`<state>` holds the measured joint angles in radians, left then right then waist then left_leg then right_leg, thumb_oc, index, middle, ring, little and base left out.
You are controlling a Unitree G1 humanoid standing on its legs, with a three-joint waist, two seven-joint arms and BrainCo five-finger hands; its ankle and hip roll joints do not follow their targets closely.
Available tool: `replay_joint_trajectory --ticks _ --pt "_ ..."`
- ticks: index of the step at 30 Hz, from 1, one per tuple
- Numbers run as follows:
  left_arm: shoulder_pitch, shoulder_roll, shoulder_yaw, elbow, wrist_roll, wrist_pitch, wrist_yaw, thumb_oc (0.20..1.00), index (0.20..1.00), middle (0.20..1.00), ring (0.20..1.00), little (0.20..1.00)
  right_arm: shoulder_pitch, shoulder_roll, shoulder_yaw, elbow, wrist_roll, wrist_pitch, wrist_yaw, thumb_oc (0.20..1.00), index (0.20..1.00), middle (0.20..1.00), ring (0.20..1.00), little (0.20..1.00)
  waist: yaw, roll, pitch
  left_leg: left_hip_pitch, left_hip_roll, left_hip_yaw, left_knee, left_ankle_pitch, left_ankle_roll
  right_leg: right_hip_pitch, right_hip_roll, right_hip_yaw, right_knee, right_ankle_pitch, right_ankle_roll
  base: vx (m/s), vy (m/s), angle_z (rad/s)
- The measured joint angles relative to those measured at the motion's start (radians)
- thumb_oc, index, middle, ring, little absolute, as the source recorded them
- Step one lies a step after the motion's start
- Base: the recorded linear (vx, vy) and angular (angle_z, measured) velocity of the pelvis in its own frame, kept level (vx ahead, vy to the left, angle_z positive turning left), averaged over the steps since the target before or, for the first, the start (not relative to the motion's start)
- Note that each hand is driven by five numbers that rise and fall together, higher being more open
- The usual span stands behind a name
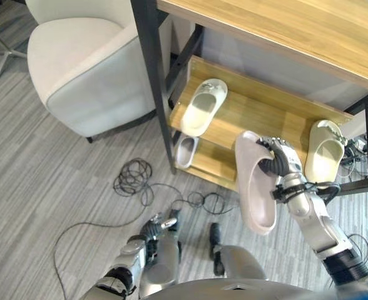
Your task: Arrange the slippers neatly on the shoe rack.
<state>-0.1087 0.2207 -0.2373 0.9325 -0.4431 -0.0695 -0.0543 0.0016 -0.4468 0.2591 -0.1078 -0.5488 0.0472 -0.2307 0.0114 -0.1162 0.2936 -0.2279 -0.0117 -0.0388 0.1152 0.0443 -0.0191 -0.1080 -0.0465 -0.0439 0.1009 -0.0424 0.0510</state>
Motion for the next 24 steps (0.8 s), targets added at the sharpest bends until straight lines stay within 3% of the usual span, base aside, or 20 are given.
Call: replay_joint_trajectory --ticks 4,5,7,9,10,12,17,24 --pt "0.008 0.019 0.001 -0.108 -0.002 -0.017 0.04 1.0 1.0 1.0 1.0 1.0 0.052 0.001 0.001 -0.03 0.015 -0.016 0.028 0.2 0.2 0.2 0.2 0.2 0.001 -0.014 0.011 -0.002 -0.001 -0.003 0.034 -0.017 0.005 -0.01 -0.002 -0.002 0.055 -0.029 -0.01 -0.05 0.003 0.03" --pt "0.01 0.046 0.01 -0.067 0.004 -0.078 0.022 1.0 1.0 1.0 1.0 1.0 0.06 0.017 0.016 0.01 0.017 -0.038 0.029 0.2 0.2 0.2 0.2 0.2 -0.002 -0.02 0.015 -0.008 -0.004 -0.01 0.057 -0.029 0.0 -0.019 -0.004 -0.004 0.091 -0.051 -0.008 -0.08 -0.002 0.07" --pt "-0.011 0.067 0.048 0.009 0.011 -0.117 0.021 1.0 1.0 1.0 1.0 1.0 0.086 0.038 0.03 0.017 0.019 -0.044 0.029 0.2 0.2 0.2 0.2 0.2 -0.018 -0.02 0.03 -0.037 -0.005 -0.017 0.099 -0.046 0.005 -0.049 -0.005 -0.012 0.135 -0.075 -0.011 -0.06 -0.02 0.12" --pt "-0.057 0.062 0.102 0.034 0.025 -0.112 0.075 1.0 1.0 1.0 1.0 1.0 0.144 0.029 0.036 -0.038 0.033 -0.077 0.047 0.2 0.2 0.2 0.2 0.2 -0.011 -0.012 0.07 -0.062 -0.007 -0.025 0.145 -0.057 0.01 -0.072 -0.008 -0.023 0.185 -0.095 -0.015 -0.04 0.002 0.16" --pt "-0.016 0.11 0.054 -0.138 0.028 -0.123 0.108 1.0 1.0 1.0 1.0 1.0 0.185 0.021 0.036 -0.068 0.037 -0.098 0.055 0.2 0.2 0.2 0.2 0.2 -0.002 -0.013 0.086 -0.068 -0.008 -0.026 0.166 -0.064 0.007 -0.08 -0.009 -0.022 0.216 -0.102 -0.008 -0.05 0.021 0.11" --pt "0.038 0.146 0.035 -0.311 -0.001 -0.171 0.082 1.0 1.0 1.0 1.0 1.0 0.21 0.011 0.035 -0.062 0.038 -0.099 0.072 0.2 0.2 0.2 0.2 0.2 0.001 -0.011 0.097 -0.069 -0.013 -0.027 0.205 -0.086 0.007 -0.081 -0.015 -0.023 0.265 -0.128 -0.017 -0.06 0.025 0.04" --pt "0.08 0.142 0.03 -0.409 -0.047 -0.141 0.077 1.0 1.0 1.0 1.0 1.0 0.192 0.003 0.027 -0.049 0.037 -0.095 0.071 0.2 0.2 0.2 0.2 0.2 -0.01 0.028 0.116 -0.152 -0.022 -0.031 0.313 -0.122 0.014 -0.17 -0.023 -0.023 0.389 -0.179 -0.027 -0.07 -0.008 0.03" --pt "0.079 0.141 0.028 -0.356 -0.02 -0.149 0.123 1.0 1.0 1.0 1.0 1.0 0.141 0.001 0.027 -0.025 0.033 -0.096 0.045 0.2 0.2 0.2 0.2 0.2 -0.017 0.035 0.114 -0.319 -0.023 -0.038 0.503 -0.187 0.015 -0.34 -0.023 -0.023 0.584 -0.248 -0.044 -0.05 -0.029 0.02"
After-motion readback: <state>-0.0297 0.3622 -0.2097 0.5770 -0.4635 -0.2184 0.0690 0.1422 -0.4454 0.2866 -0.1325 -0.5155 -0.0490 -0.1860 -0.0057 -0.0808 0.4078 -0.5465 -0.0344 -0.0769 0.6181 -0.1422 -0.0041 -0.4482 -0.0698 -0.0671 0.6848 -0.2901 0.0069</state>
